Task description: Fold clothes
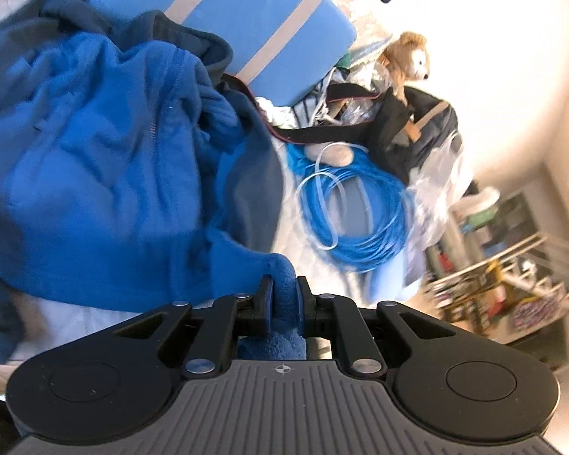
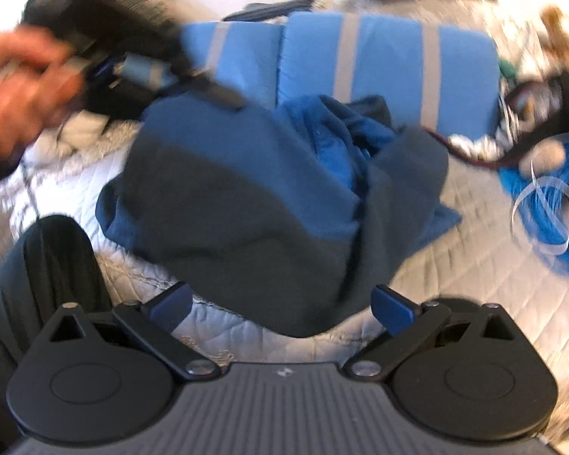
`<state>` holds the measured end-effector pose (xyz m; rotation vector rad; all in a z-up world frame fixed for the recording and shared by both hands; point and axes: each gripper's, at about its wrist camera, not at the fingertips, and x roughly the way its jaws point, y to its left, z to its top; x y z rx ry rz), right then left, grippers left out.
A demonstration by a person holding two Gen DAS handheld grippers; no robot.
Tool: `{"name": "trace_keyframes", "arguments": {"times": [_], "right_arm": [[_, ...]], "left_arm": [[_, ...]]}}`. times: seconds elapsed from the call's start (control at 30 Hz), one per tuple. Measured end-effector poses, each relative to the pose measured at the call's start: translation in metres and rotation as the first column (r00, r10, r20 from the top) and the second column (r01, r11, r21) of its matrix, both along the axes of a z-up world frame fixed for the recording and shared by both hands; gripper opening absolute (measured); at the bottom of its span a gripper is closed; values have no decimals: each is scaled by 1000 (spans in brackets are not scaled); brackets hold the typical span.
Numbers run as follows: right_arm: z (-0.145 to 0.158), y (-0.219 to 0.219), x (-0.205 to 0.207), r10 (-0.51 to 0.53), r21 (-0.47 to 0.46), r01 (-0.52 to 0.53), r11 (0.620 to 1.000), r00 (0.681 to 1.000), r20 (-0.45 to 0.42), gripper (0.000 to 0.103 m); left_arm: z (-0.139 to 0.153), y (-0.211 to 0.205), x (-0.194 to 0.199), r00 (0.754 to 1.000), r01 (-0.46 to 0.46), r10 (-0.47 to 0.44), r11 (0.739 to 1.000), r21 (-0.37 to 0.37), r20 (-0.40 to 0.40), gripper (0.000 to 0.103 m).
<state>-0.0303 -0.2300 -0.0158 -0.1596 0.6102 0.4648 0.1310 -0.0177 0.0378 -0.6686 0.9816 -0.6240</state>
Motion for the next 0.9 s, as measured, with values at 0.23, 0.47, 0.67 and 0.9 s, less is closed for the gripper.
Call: {"name": "trace_keyframes", "arguments": {"times": [0.23, 0.47, 0.67, 0.9], "right_arm": [[-26, 51, -12, -17, -329, 128, 936, 948, 318, 103], [-40, 65, -32, 132, -492, 239, 837, 784, 606, 74], [-14, 30, -47, 294, -490, 21, 871, 778, 556, 14], [26, -23, -60, 461, -451, -254, 856, 771, 440, 14]], "left_arm": [[-1, -8, 13, 997, -30, 25, 997, -70, -75, 11], [-11, 2, 17, 988, -69, 52, 992, -107, -149, 11], [-14, 7, 8, 987, -44, 31, 996, -80, -156, 14], [-32, -2, 0, 987, 88, -102, 990, -107, -127, 59]]}}
